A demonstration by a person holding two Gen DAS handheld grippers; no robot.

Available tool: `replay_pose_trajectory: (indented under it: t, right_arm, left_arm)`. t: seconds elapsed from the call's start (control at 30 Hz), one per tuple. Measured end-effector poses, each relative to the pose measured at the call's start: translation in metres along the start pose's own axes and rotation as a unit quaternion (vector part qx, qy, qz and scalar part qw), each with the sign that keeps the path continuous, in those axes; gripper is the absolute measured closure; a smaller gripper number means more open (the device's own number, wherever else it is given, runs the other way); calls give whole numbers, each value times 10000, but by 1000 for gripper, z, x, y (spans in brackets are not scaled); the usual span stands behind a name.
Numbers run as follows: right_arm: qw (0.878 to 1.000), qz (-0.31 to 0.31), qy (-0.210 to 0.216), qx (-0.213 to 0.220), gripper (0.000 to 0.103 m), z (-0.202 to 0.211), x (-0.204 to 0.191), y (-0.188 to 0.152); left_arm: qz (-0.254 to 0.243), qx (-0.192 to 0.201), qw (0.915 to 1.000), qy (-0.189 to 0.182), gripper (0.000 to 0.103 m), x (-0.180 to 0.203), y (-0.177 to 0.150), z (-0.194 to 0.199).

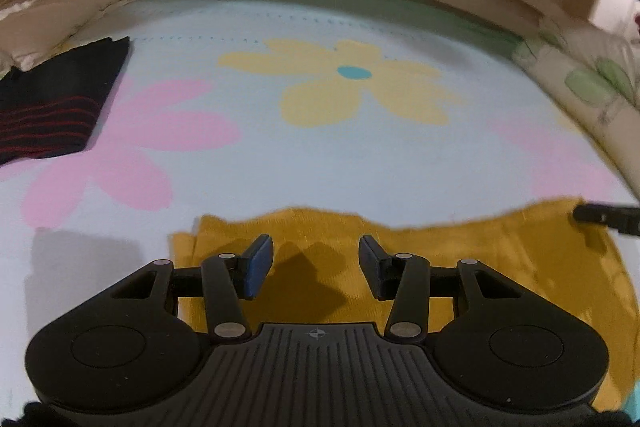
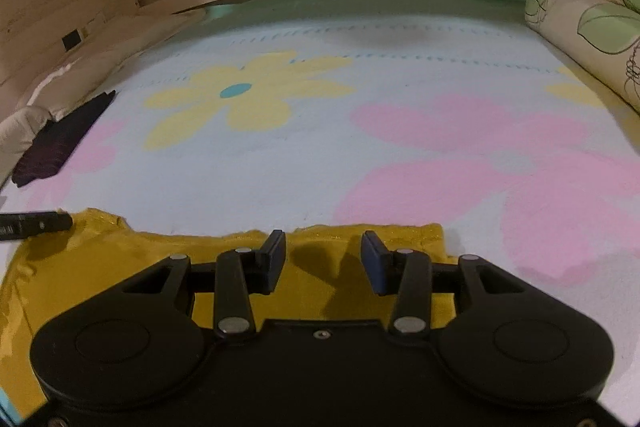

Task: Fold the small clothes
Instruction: 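Lay the hem over the collar and open both grippers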

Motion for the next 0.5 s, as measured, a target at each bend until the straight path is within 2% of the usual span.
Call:
replay_pose_trajectory:
  t: [0.1,0.2,0.4,0.5]
  right_arm:
    - [9999,78,98,-70,51,10,-3,-9]
    - [9994,159,183,-254,51,10,-9,-21]
    - [9990,359,-70,-242,51,6,-12,-27]
    - [9974,532,-415,-236,51,3,-13,-25]
  left_arm:
    - [-190,-164,9997,8,57,9,-5,4]
    - [-306,-376,9987,183,57,10,-12,2]
    - [-439,-424,9970,474,57,5,-18,-5]
    - [-507,-384,9964,566,53,-4,-21,-2]
Point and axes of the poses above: each gripper's, at about its wrist camera, not at the fingertips, and z roughly against the way its jaws point, x to its right, y to its top, the point moved 3 cm from there along -z, roughly the way its jaws point, and after that the axes turned 1 degree about -y, right-handed, at the moved point
